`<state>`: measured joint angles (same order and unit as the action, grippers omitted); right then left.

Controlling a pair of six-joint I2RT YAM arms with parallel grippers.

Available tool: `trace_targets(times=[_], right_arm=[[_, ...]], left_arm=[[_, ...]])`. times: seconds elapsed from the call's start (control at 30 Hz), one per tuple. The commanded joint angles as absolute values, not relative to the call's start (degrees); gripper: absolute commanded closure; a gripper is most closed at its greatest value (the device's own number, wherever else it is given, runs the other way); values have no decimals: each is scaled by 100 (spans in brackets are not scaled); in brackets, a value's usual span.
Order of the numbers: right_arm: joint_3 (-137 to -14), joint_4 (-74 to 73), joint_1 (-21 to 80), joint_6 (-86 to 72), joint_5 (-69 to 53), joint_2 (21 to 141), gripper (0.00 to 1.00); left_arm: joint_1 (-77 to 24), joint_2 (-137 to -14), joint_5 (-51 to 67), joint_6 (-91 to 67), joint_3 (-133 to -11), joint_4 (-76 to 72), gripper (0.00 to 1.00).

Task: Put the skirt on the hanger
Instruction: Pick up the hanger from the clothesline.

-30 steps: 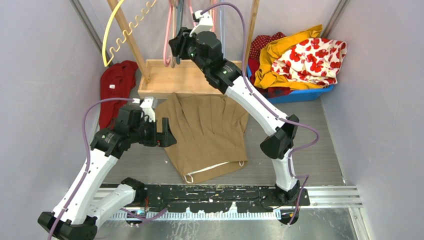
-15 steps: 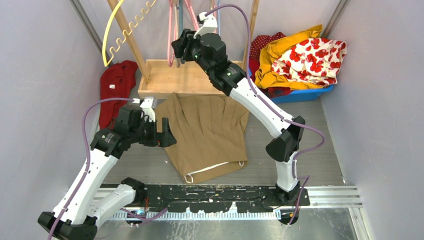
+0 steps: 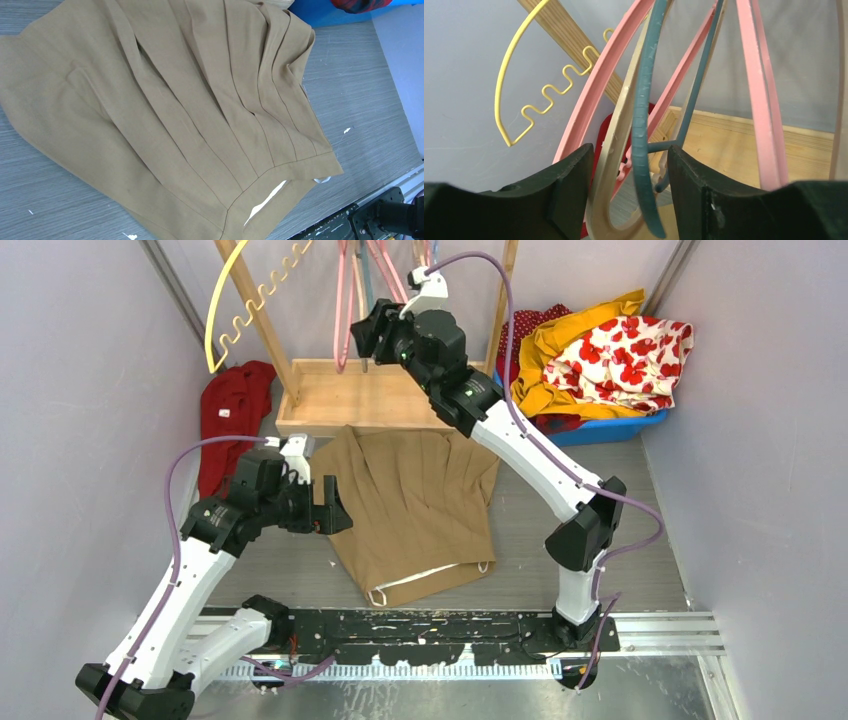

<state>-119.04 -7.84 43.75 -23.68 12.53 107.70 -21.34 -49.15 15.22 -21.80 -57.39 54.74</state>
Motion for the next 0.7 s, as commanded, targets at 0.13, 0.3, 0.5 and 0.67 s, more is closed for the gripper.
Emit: trace_targets(times=[0.13, 0.3, 0.5, 0.67], right_arm=[[-11631, -163, 4310, -2389, 1195, 10116, 30], [-11514, -106, 4258, -2432, 1248, 10049, 40], [-11498, -136, 4159, -2511, 1236, 10104, 46], [-11490, -95, 4070, -2615, 1129, 10161, 56]], left_arm=[[-2109, -4899, 1650, -2126, -5835, 5448, 11], [-2109, -4905, 1662, -2143, -5836, 5446, 11], [-2113, -4912, 1663, -2149, -5836, 5459, 12], [-2111, -4919, 1663, -2153, -5836, 5455, 12]])
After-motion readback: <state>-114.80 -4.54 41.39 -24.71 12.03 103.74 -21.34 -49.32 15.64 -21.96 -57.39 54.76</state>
